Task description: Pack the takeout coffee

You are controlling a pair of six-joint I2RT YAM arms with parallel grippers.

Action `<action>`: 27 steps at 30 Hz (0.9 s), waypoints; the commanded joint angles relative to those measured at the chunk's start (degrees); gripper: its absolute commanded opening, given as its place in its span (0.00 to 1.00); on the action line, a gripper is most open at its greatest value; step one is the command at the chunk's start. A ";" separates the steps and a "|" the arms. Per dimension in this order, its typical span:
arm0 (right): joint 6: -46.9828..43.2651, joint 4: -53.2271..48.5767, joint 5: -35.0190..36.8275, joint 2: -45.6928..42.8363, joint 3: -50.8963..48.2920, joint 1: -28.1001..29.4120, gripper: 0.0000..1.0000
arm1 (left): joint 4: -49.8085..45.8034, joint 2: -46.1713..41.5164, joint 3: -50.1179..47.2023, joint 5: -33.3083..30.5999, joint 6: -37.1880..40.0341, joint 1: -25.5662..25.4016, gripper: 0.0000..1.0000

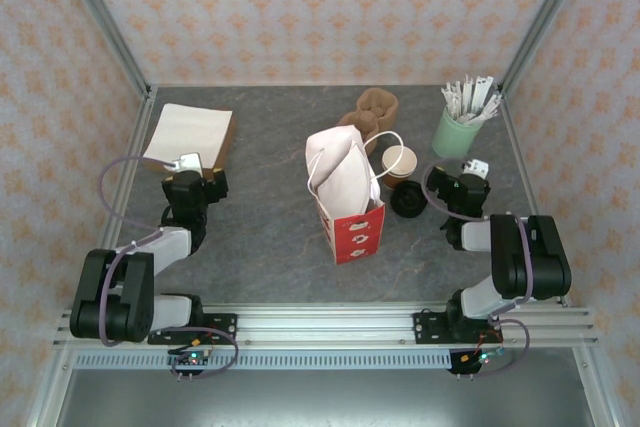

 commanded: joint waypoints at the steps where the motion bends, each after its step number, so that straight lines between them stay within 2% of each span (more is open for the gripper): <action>1: -2.07 -1.96 2.67 -0.05 2.69 1.74 0.99 | 11.26 2.51 -1.43 2.36 0.33 -0.60 1.00; 6: -2.44 -1.42 2.77 -0.03 2.55 1.99 0.99 | 20.33 10.72 -2.04 3.81 3.49 -2.46 1.00; 7: -2.52 -1.47 2.80 0.08 2.60 2.06 0.99 | 14.63 9.83 0.17 4.59 3.64 -2.58 1.00; 10: -2.64 -1.65 2.97 0.14 2.70 2.20 0.99 | 10.07 10.81 3.06 3.12 2.61 -2.20 1.00; 27: -3.96 -2.94 1.83 0.33 3.51 2.72 0.99 | 10.51 10.89 3.00 2.55 2.83 -2.45 1.00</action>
